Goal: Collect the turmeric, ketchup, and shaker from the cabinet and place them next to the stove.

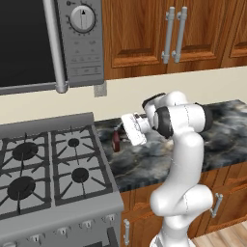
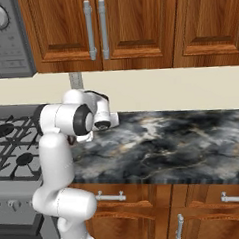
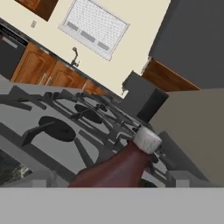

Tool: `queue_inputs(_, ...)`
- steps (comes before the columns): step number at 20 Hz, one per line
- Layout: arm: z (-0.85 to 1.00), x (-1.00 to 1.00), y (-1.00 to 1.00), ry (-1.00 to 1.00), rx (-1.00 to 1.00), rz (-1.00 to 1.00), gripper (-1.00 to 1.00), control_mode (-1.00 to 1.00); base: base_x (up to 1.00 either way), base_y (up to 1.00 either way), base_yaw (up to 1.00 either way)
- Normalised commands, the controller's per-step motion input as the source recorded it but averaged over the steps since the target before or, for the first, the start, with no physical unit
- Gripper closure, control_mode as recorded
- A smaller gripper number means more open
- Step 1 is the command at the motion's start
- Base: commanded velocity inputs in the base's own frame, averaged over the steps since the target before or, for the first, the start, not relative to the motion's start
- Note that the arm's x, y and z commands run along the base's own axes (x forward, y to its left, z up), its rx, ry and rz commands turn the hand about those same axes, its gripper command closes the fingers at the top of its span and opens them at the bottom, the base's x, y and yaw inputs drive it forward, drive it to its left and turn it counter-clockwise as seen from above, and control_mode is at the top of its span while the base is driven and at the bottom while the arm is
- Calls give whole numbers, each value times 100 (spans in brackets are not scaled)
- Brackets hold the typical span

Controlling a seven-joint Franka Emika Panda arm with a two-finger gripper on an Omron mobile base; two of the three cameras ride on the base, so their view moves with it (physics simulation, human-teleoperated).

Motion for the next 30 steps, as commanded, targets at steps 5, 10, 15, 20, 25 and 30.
queue_inputs(5, 1, -47, -10, -13, -1, 1, -100, -100, 0, 0, 0)
queue_inputs(10, 25, -89, -1, -27, -6, 0, -100, -100, 0, 0, 0)
queue_inputs(15, 32, -97, -9, -31, -7, -1, -100, -100, 0, 0, 0)
queue_inputs(20, 42, -100, -6, -26, 0, -12, -100, -100, 0, 0, 0)
queue_inputs(25, 74, -91, -3, -20, 0, -16, -100, -100, 0, 0, 0)
queue_inputs(30, 99, -55, 0, -6, 4, -19, -100, -100, 0, 0, 0)
